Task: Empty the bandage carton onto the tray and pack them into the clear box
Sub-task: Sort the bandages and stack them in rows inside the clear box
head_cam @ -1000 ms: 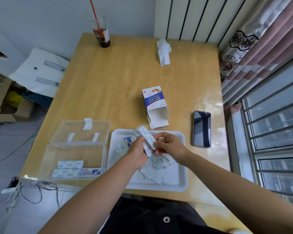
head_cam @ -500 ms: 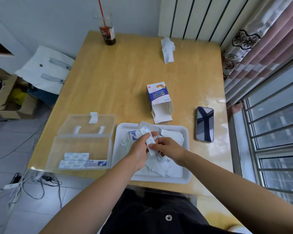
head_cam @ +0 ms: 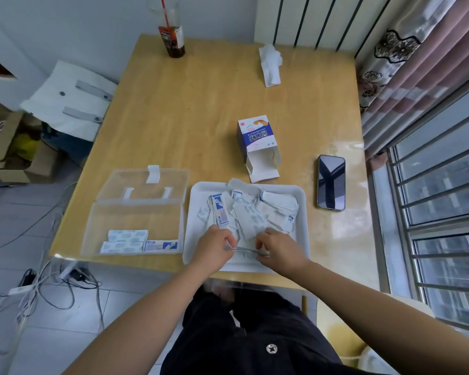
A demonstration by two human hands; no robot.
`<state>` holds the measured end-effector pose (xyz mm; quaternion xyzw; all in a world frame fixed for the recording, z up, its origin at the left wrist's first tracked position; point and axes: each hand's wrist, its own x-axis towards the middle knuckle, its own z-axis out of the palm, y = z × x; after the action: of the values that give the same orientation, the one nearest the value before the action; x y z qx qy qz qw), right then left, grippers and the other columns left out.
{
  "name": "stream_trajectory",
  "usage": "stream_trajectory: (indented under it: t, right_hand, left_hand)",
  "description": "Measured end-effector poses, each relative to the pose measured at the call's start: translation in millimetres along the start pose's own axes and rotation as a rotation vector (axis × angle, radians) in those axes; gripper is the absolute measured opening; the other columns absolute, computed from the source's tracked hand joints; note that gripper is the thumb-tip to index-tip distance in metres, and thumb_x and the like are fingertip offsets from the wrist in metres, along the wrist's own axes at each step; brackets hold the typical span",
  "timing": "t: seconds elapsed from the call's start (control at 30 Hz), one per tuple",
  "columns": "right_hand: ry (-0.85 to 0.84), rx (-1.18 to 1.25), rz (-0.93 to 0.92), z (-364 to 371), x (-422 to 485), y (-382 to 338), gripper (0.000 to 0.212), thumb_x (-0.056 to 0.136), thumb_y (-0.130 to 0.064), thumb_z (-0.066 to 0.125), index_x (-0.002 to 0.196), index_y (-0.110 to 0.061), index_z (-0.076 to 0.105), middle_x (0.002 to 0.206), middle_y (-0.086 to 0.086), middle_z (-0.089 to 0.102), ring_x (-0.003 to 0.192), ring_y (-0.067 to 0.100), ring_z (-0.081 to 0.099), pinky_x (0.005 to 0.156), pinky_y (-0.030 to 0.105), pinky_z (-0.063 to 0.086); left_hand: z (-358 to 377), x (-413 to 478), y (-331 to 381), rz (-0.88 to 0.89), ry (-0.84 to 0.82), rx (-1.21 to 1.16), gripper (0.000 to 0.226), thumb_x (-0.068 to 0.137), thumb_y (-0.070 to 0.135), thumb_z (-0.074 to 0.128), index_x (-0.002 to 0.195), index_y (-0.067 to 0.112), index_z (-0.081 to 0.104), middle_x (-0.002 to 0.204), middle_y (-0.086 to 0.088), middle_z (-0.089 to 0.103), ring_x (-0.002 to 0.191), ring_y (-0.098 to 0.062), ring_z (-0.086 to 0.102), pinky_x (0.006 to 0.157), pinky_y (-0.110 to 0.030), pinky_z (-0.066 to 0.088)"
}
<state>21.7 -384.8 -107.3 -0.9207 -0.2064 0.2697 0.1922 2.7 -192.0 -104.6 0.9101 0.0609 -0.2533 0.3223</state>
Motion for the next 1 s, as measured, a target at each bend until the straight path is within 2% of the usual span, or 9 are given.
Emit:
stream_trajectory:
  t: [0.13,0.23,0.37,0.57,0.67,0.77,0.83,0.93,1.0]
  right_hand:
    - [0.031,0.092,0.112,4,-8,6,0.023,0.077,-0.019,0.068,0.099,-0.015,0.060,0.091,-0.005,0.044,0.086,0.024,0.056,0.071,0.032,0.043]
    - [0.061,0.155,0.141,9,-10,1,0.025,0.075,-0.013,0.068,0.099,-0.013,0.062,0.093,-0.002,0.049,0.086,0.021,0.056,0.065,0.022,0.033]
    - [0.085,0.229,0.149,17,-7,-5,0.026,0.074,-0.006,0.065,0.099,-0.009,0.062,0.096,0.004,0.054,0.083,0.021,0.054,0.064,0.021,0.029]
    - [0.136,0.256,0.141,21,-9,-3,0.009,0.078,-0.002,0.062,0.085,-0.007,0.062,0.082,-0.001,0.048,0.071,0.016,0.045,0.057,0.022,0.026]
    - [0.154,0.293,0.144,16,-9,-3,0.006,0.079,-0.004,0.064,0.080,-0.009,0.061,0.069,-0.005,0.048,0.064,0.014,0.044,0.055,0.020,0.028]
    - [0.154,0.455,0.192,9,-9,-6,0.020,0.080,-0.006,0.067,0.070,-0.017,0.053,0.056,-0.011,0.045,0.051,0.005,0.040,0.051,0.016,0.032]
    - [0.152,0.621,0.237,5,-8,-10,0.022,0.081,-0.007,0.068,0.069,-0.017,0.053,0.058,-0.006,0.050,0.051,0.004,0.043,0.052,0.014,0.035]
    - [0.170,0.778,0.252,0,-2,-18,0.020,0.082,-0.006,0.069,0.070,-0.013,0.054,0.062,0.003,0.057,0.055,0.013,0.053,0.054,0.021,0.043]
    - [0.173,0.779,0.231,-2,4,-26,0.024,0.081,-0.004,0.070,0.068,-0.015,0.053,0.059,0.001,0.057,0.054,0.014,0.054,0.053,0.022,0.045]
  left_hand:
    - [6,-3,-4,-0.007,-0.011,-0.015,0.016,0.081,0.009,0.063,0.093,0.020,0.065,0.104,-0.001,0.048,0.086,-0.017,0.059,0.076,-0.023,0.044]
    - [11,-2,-3,0.015,-0.030,-0.035,0.018,0.081,0.010,0.066,0.095,0.019,0.064,0.100,0.000,0.047,0.077,-0.012,0.052,0.076,-0.023,0.043]
    - [16,-2,2,0.009,-0.029,-0.031,0.027,0.081,0.011,0.062,0.106,0.017,0.066,0.102,-0.001,0.043,0.091,-0.023,0.056,0.074,-0.022,0.038]
    - [20,-1,-3,0.015,-0.040,-0.043,0.029,0.085,0.012,0.061,0.112,0.018,0.064,0.103,-0.001,0.042,0.075,-0.016,0.052,0.074,-0.022,0.041]
    - [19,0,-5,0.006,-0.010,-0.077,0.022,0.085,0.016,0.060,0.107,0.018,0.063,0.099,-0.003,0.053,0.078,-0.020,0.057,0.070,-0.028,0.043]
    - [15,2,-2,-0.111,0.013,-0.399,0.015,0.085,0.015,0.066,0.097,0.010,0.058,0.085,-0.010,0.064,0.071,-0.021,0.062,0.066,-0.034,0.052]
    - [11,1,4,-0.212,0.004,-0.750,0.016,0.086,0.009,0.067,0.098,0.004,0.058,0.084,-0.011,0.065,0.065,-0.015,0.059,0.061,-0.026,0.052]
    - [6,-2,17,-0.240,-0.085,-1.093,0.011,0.091,0.011,0.061,0.101,0.008,0.063,0.092,-0.008,0.069,0.077,-0.016,0.065,0.069,-0.024,0.054]
    - [4,-3,24,-0.258,-0.108,-1.196,0.016,0.095,0.013,0.056,0.109,0.007,0.062,0.100,-0.010,0.071,0.086,-0.021,0.068,0.076,-0.028,0.056]
